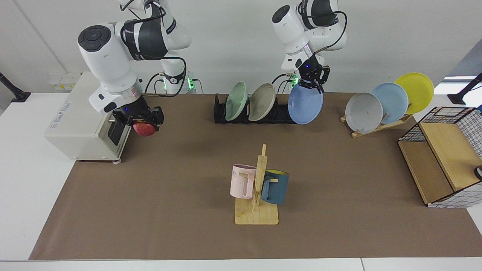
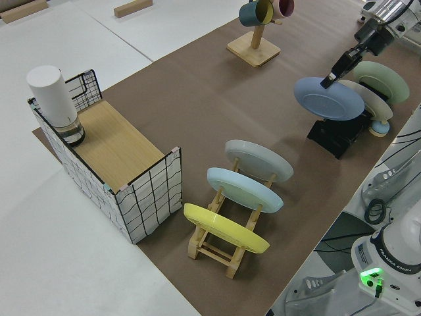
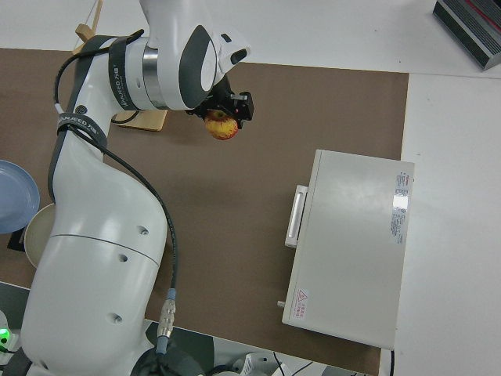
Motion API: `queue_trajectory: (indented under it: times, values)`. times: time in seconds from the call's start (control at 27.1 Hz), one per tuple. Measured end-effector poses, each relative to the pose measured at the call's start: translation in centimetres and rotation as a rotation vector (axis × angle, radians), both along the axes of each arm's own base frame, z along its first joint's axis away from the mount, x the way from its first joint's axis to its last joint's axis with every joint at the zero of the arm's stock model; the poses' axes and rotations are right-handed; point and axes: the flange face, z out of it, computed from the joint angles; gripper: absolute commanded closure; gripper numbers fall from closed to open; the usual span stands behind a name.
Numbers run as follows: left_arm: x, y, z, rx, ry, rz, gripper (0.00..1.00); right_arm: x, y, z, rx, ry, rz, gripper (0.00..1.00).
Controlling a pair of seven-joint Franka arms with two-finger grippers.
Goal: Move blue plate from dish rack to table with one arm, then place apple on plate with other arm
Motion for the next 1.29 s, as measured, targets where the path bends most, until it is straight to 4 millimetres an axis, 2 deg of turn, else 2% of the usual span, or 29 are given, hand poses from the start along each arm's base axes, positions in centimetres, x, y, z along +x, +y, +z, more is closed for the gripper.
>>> queue_trajectory:
  times: [0.15, 0.37, 0.52, 0.66, 0.81, 1.0, 1.14, 1.29]
  values:
    - [2.5, 1.2, 2.0, -0.028, -0.034, 0.057, 1.00, 0.0, -0.1, -0.2, 0.000, 0.001, -0.001, 1.00]
    - [9.2, 3.7, 4.0, -0.129, -0.075, 0.203, 1.00, 0.0, 0.0, -0.9, 0.000, 0.000, 0.001, 1.00]
    - [13.4, 5.8, 3.2, -0.210, -0.098, 0.351, 1.00, 0.0, 0.3, -1.4, 0.001, -0.002, 0.002, 1.00]
    - [16.1, 7.2, 1.7, -0.362, -0.106, 0.482, 1.00, 0.0, 0.5, -1.5, 0.001, -0.002, 0.002, 1.00]
    - [17.4, 7.4, 1.2, -0.507, -0.115, 0.530, 1.00, 0.0, 0.7, -1.6, 0.001, 0.001, 0.005, 1.00]
    - [17.6, 5.9, 0.7, -0.588, -0.125, 0.512, 1.00, -0.1, 0.7, -1.8, 0.001, 0.005, 0.006, 1.00]
    - [17.1, 3.3, -1.2, -0.635, -0.124, 0.449, 1.00, -0.1, 0.7, -2.0, 0.001, 0.007, 0.005, 1.00]
    - [16.1, -0.3, -4.7, -0.690, -0.121, 0.364, 1.00, -0.1, 0.7, -2.1, 0.001, 0.005, 0.005, 1.00]
